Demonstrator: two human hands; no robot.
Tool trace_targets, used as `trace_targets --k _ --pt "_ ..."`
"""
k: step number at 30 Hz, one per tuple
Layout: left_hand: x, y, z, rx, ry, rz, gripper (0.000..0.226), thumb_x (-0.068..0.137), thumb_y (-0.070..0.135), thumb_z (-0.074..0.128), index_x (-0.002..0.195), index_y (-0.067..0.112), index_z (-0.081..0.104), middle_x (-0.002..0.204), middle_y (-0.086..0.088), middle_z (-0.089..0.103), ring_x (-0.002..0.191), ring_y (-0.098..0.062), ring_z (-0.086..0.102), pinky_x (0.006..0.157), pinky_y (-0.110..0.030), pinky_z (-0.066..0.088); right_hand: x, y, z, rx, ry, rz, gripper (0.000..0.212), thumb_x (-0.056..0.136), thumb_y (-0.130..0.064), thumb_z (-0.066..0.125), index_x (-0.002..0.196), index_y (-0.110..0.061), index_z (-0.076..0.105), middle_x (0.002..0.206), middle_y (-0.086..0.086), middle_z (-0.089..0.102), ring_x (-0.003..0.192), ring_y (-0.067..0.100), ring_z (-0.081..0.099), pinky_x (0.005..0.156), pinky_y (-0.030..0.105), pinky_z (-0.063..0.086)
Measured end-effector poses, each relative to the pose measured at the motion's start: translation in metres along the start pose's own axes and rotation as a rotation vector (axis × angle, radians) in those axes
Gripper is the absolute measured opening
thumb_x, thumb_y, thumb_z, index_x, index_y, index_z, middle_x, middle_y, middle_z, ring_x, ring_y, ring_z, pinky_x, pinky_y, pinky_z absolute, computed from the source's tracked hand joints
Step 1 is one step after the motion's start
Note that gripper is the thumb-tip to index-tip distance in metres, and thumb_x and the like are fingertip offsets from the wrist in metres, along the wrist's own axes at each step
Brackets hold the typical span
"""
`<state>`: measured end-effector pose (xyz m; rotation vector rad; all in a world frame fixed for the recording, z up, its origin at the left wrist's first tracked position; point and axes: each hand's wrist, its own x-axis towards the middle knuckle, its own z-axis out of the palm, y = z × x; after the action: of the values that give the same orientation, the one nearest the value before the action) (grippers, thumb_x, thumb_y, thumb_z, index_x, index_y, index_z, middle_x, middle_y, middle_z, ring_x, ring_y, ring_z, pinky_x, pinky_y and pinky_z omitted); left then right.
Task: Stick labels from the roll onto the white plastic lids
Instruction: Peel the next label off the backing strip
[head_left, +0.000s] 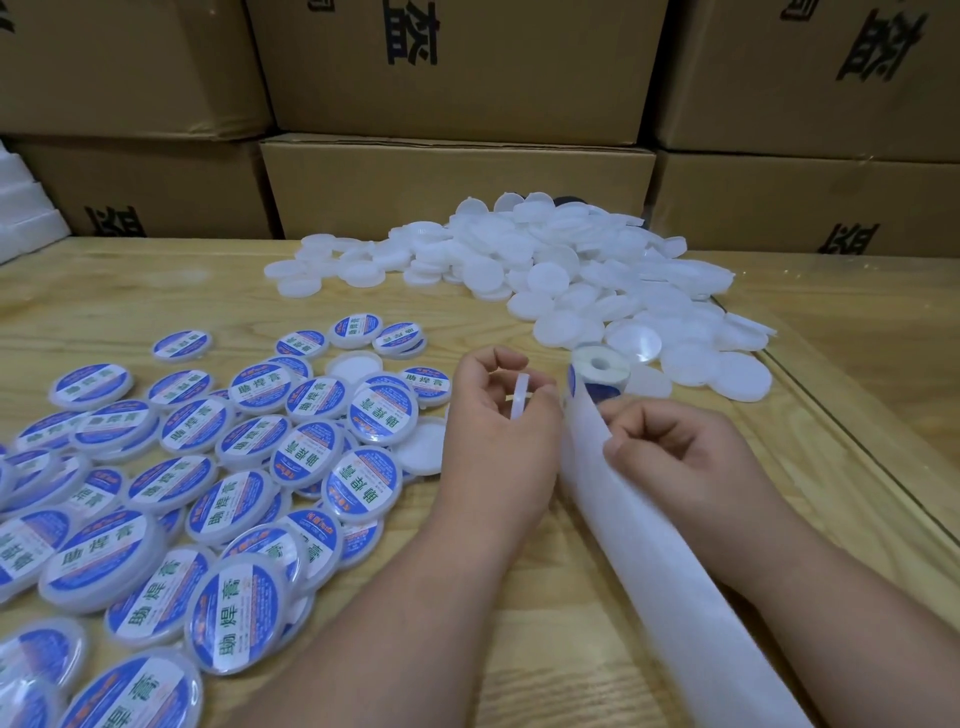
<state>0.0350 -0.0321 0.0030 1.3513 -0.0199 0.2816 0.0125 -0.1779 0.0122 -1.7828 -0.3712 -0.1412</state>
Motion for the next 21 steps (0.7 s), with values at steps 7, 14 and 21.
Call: trace_targets --k 7,14,21 --pt "-0.0011 0.0025 -0.0009 0.019 -0.075 -0.083 0.030 0.090 0.022 0.070 0.107 0.043 0.058 0.098 0.020 0.073 0.077 0.000 0.069 0.057 -0.012 0.047 0.0029 -0.0024 -0.0038 0.270 0.014 0.023 0.022 0.073 -0.003 0.047 0.052 -0.006 0.044 0.118 -0.007 0.075 0.103 0.011 0.071 0.067 0.015 0.049" --pt "-0.0052 0.0039 0.0004 0.162 -0.141 -0.038 0.029 0.087 0.024 0.077 0.104 0.043 0.063 0.102 0.028 0.067 0.087 0.013 0.062 0.064 -0.005 0.046 0.0047 0.0010 -0.0043 0.285 0.087 0.153 0.026 0.086 -0.031 0.056 0.082 -0.010 0.071 0.093 0.020 0.073 0.082 0.027 0.068 0.069 0.034 0.053" --pt "-0.0070 0.0031 0.0008 0.287 -0.151 -0.076 0.017 0.088 0.036 0.074 0.103 0.042 0.068 0.108 0.025 0.067 0.090 -0.001 0.063 0.064 -0.009 0.047 0.0065 -0.0055 0.0029 0.271 0.127 0.213 0.015 0.077 -0.029 0.071 0.090 -0.030 0.077 0.089 0.002 0.076 0.077 0.013 0.071 0.062 0.022 0.054"
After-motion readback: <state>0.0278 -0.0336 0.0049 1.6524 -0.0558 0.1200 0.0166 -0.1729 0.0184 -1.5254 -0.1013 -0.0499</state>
